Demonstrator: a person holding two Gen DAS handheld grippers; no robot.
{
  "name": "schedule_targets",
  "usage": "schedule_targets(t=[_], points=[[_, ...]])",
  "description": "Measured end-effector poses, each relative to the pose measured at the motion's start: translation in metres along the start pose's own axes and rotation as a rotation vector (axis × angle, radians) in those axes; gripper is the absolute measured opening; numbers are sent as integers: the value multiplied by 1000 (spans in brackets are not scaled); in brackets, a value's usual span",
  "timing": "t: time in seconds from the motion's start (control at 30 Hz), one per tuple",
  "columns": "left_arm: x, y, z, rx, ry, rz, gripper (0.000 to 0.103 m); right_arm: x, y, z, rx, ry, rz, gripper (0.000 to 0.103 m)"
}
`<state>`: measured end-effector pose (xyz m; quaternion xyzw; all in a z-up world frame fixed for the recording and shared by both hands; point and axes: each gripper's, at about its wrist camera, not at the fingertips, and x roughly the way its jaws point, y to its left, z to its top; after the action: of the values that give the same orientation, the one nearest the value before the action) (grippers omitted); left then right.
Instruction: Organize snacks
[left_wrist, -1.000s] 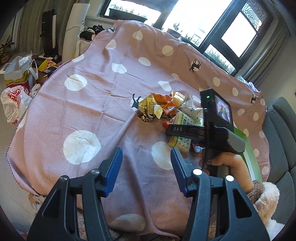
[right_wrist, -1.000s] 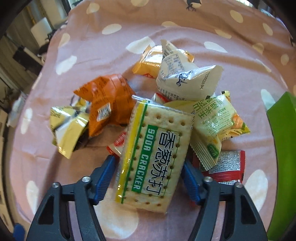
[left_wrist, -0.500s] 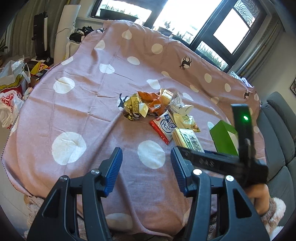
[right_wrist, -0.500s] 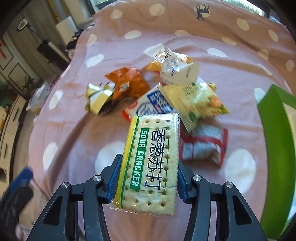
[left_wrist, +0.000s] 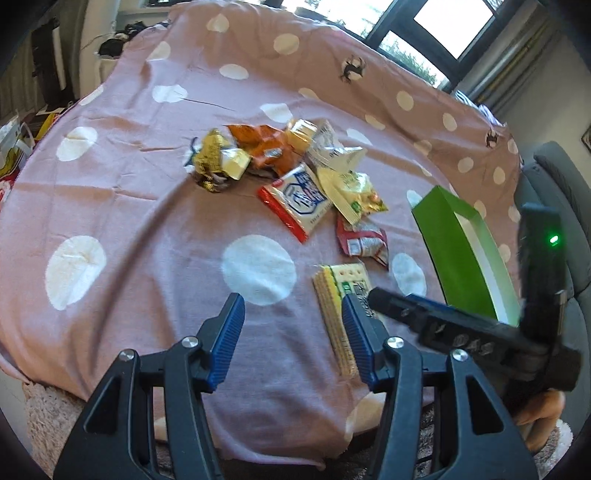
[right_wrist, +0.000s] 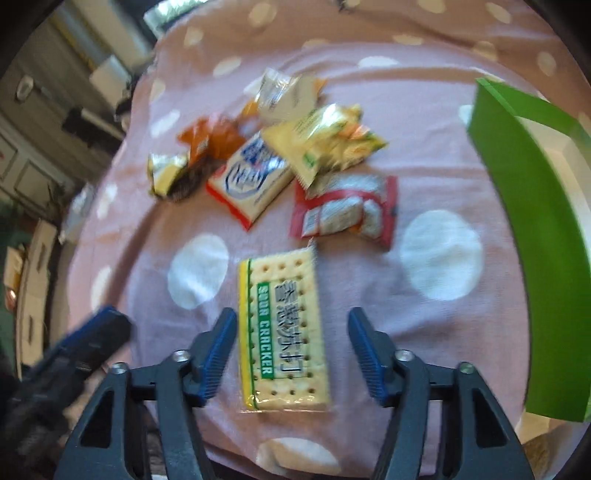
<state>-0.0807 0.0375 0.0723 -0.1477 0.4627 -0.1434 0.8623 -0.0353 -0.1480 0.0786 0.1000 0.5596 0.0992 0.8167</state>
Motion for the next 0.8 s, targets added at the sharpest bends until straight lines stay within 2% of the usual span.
schedule_targets(t=[0.17,0.3,0.37,0.47,0.5,0.63,0.8], points=[[18,-21,-2,36,61,-42,55,-27,-32,2,78,-67,71,71],[42,-34,-9,60,142,-69,54,-20,-43,2,102,-37,151,70],[53,-40,-13,73,169,-83,53,-11,-41,2,96,-15,177,58],[65,-43,-16,69,203,-84,42,6,-43,1,116,42,231,50],[66,-42,-16,68,208,-76,39,11,-45,1,121,56,242,49],[70,-39,-14,54,196,-86,37,23,-45,-2,142,92,274,41],[71,-38,-13,57,182,-98,36,26,-49,-2,158,85,298,41]])
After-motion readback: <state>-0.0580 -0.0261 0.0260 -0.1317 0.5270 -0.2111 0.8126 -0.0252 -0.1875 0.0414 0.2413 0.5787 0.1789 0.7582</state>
